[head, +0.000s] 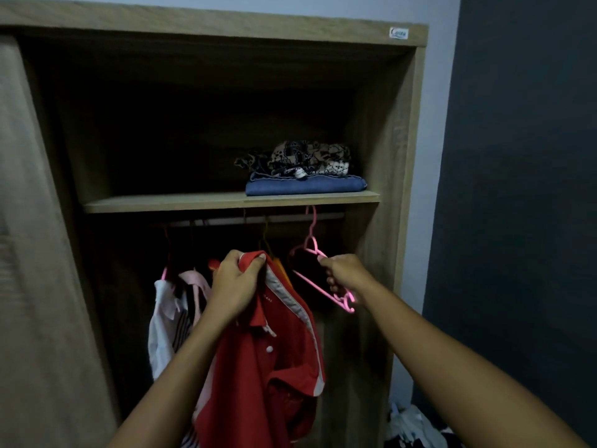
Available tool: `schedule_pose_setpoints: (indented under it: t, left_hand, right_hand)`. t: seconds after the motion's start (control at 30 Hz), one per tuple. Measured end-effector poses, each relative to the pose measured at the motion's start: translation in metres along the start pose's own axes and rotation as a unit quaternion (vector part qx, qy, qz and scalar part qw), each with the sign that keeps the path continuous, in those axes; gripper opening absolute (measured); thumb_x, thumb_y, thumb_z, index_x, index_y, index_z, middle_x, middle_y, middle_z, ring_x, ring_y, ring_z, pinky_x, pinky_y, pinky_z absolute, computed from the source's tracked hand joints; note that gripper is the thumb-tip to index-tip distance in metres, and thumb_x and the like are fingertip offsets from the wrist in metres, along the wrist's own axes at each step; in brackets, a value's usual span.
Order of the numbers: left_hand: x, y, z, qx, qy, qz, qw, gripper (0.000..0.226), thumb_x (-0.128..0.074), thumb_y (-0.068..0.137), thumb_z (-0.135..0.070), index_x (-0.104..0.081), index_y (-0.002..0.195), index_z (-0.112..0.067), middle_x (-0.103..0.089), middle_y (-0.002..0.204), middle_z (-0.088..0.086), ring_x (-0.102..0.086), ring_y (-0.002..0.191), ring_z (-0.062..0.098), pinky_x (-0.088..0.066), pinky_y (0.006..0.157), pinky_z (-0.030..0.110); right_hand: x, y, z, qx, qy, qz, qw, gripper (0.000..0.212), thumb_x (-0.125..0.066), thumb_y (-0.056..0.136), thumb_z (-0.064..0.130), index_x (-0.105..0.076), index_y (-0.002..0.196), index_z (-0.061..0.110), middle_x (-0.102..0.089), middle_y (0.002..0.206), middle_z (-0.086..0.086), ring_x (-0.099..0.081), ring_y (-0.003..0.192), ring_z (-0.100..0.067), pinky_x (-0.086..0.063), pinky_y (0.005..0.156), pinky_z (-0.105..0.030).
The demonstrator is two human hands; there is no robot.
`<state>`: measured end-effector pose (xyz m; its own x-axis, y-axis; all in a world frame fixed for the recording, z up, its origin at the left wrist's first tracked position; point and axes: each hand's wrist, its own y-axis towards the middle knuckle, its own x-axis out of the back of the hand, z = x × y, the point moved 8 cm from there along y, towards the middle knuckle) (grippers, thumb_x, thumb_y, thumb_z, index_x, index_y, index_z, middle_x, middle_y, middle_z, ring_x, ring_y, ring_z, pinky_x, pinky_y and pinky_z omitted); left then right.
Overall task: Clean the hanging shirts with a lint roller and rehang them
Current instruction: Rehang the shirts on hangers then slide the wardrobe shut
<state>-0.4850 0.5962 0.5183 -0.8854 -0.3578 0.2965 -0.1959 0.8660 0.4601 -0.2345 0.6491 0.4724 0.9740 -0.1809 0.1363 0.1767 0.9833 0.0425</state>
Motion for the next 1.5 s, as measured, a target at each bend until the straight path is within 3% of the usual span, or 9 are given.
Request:
schedule_pose_setpoints:
  t: [0.17,0.3,0.4,0.57,0.67,0.97,1.07,1.23,1.5]
  left_hand:
    - [-0.005,-0.034,-0.006,0.021,0.002,-0.009,1.0,0.032,-0.062,0.091,-0.042,-0.062,0.084,-0.012,-0.067,0.081,0.002,-0.064,0.085,0.022,-0.05,0.08,0.039]
    - [-0.003,-0.056,-0.023,0.032,0.003,-0.018,0.999,0.033,-0.062,0.09,-0.045,-0.063,0.085,-0.013,-0.067,0.083,0.004,-0.064,0.087,0.025,-0.051,0.081,0.04]
    - [0.001,-0.076,-0.037,0.036,0.002,-0.035,0.999,0.031,-0.062,0.091,-0.043,-0.064,0.088,-0.013,-0.066,0.083,0.002,-0.062,0.085,0.02,-0.044,0.075,0.032]
    - [-0.008,-0.099,-0.061,0.025,0.016,-0.011,0.999,0.031,-0.06,0.091,-0.045,-0.06,0.09,-0.014,-0.066,0.086,0.003,-0.062,0.085,0.02,-0.044,0.071,0.032]
    - [-0.011,-0.106,-0.08,0.008,0.027,-0.009,1.0,0.028,-0.06,0.091,-0.045,-0.054,0.096,-0.019,-0.063,0.087,0.0,-0.06,0.082,0.016,-0.044,0.069,0.031]
    - [-0.039,-0.122,-0.157,-0.059,-0.018,0.152,0.986,0.013,-0.065,0.091,-0.023,-0.074,0.088,-0.014,-0.073,0.086,0.001,-0.065,0.08,0.009,-0.049,0.073,0.02]
    - [-0.042,-0.132,-0.189,-0.046,-0.082,0.236,0.967,0.013,-0.064,0.091,-0.016,-0.077,0.09,-0.015,-0.076,0.088,0.001,-0.07,0.082,0.008,-0.052,0.078,0.016]
    - [-0.012,-0.126,-0.214,-0.058,-0.178,0.27,0.944,0.019,-0.056,0.088,0.0,-0.071,0.097,-0.008,-0.073,0.089,0.009,-0.07,0.082,0.017,-0.056,0.078,0.024]
    - [0.032,-0.104,-0.17,-0.116,0.023,0.216,0.969,0.037,-0.065,0.085,0.008,-0.072,0.107,-0.021,-0.075,0.1,0.004,-0.071,0.09,0.016,-0.055,0.07,0.016]
  right_hand:
    - [0.018,-0.089,-0.02,0.061,-0.006,0.024,0.998,0.018,-0.061,0.095,0.02,-0.065,0.088,0.004,-0.049,0.055,-0.004,-0.041,0.042,-0.012,-0.032,0.041,-0.022]
    - [0.042,-0.166,-0.037,0.157,0.024,-0.001,0.987,0.006,-0.068,0.09,0.013,-0.068,0.095,0.011,-0.07,0.078,-0.002,-0.065,0.069,-0.013,-0.054,0.065,-0.022]
    - [0.055,-0.197,-0.056,0.169,0.016,-0.031,0.985,0.025,-0.073,0.086,0.017,-0.063,0.107,0.024,-0.073,0.09,-0.001,-0.07,0.084,-0.01,-0.059,0.078,-0.027]
    - [0.077,-0.217,-0.044,0.153,0.058,-0.065,0.984,0.02,-0.071,0.086,0.028,-0.067,0.105,0.029,-0.065,0.071,0.0,-0.058,0.056,-0.012,-0.048,0.05,-0.019]
    - [0.099,-0.23,-0.016,0.179,0.17,-0.065,0.967,0.035,-0.056,0.094,0.036,-0.071,0.095,0.004,-0.042,0.055,-0.003,-0.033,0.041,-0.01,-0.025,0.038,-0.021]
    - [0.128,-0.273,0.084,0.32,0.373,-0.01,0.871,0.028,-0.068,0.073,0.044,-0.07,0.069,0.016,-0.037,0.047,0.001,-0.028,0.037,-0.011,-0.018,0.041,-0.026]
    - [0.134,-0.28,0.102,0.381,0.28,-0.05,0.88,0.025,-0.069,0.072,0.044,-0.073,0.074,0.02,-0.05,0.048,0.006,-0.042,0.043,-0.01,-0.032,0.042,-0.025]
    - [0.142,-0.272,0.117,0.468,-0.01,-0.035,0.883,0.004,-0.067,0.08,0.036,-0.068,0.083,0.036,-0.062,0.088,0.021,-0.06,0.092,-0.002,-0.045,0.085,-0.015]
    - [0.155,-0.24,0.089,0.328,-0.346,0.111,0.872,0.027,-0.063,0.085,0.054,-0.066,0.093,0.029,-0.05,0.096,0.006,-0.051,0.09,-0.005,-0.045,0.08,-0.026]
